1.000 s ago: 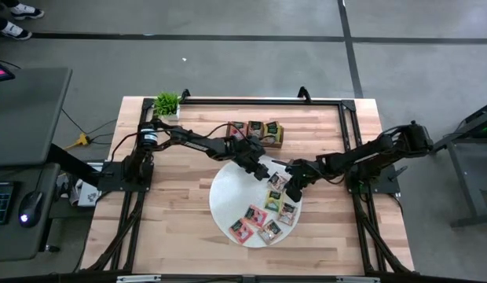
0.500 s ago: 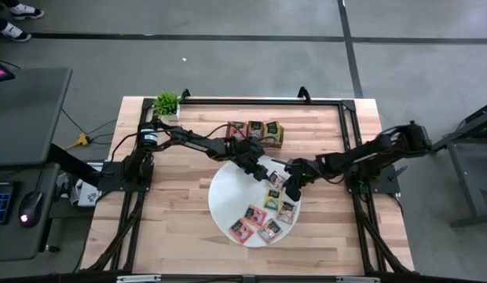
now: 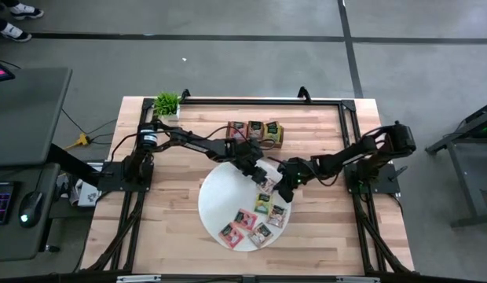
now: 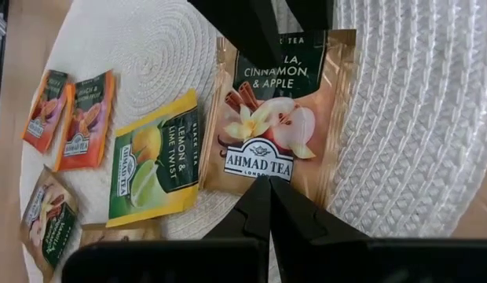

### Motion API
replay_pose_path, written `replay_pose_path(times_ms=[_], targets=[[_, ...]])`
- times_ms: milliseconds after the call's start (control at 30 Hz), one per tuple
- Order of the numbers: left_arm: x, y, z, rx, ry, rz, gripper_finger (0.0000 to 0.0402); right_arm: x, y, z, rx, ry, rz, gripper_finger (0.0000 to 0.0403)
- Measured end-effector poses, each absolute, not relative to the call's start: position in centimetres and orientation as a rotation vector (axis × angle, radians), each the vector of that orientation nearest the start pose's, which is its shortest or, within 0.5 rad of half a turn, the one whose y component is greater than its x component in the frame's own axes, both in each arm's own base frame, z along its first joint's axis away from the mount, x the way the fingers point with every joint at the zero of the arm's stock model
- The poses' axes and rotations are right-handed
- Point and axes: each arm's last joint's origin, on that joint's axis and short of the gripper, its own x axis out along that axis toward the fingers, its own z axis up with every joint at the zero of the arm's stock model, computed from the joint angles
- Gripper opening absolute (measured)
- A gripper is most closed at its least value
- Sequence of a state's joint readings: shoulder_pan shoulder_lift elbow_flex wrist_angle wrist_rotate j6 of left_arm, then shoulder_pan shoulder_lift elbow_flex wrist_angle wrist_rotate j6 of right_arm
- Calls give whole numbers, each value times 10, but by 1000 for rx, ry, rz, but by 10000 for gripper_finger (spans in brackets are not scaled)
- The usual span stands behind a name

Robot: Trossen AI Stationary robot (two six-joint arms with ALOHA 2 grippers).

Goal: Pick & Place Tea
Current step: Put the brown tea bag into the middle section of the wooden organizer

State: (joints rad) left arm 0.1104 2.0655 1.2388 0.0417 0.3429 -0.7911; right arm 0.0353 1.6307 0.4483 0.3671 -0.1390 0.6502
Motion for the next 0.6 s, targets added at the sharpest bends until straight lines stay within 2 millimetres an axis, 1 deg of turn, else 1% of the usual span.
replay_pose_path(times_ms=[200,300,400,600], targets=[[420,34,128,-920,840,95,171,255,12,96,636,828,-104,0],[420,34,128,-920,843,94,160,256,12,97,631,825,-108,0],[420,34,128,-919,850,87,129,256,11,97,626,823,-119,0],[419,33,127,-896,866,45,49,257,11,97,624,821,-124,0]])
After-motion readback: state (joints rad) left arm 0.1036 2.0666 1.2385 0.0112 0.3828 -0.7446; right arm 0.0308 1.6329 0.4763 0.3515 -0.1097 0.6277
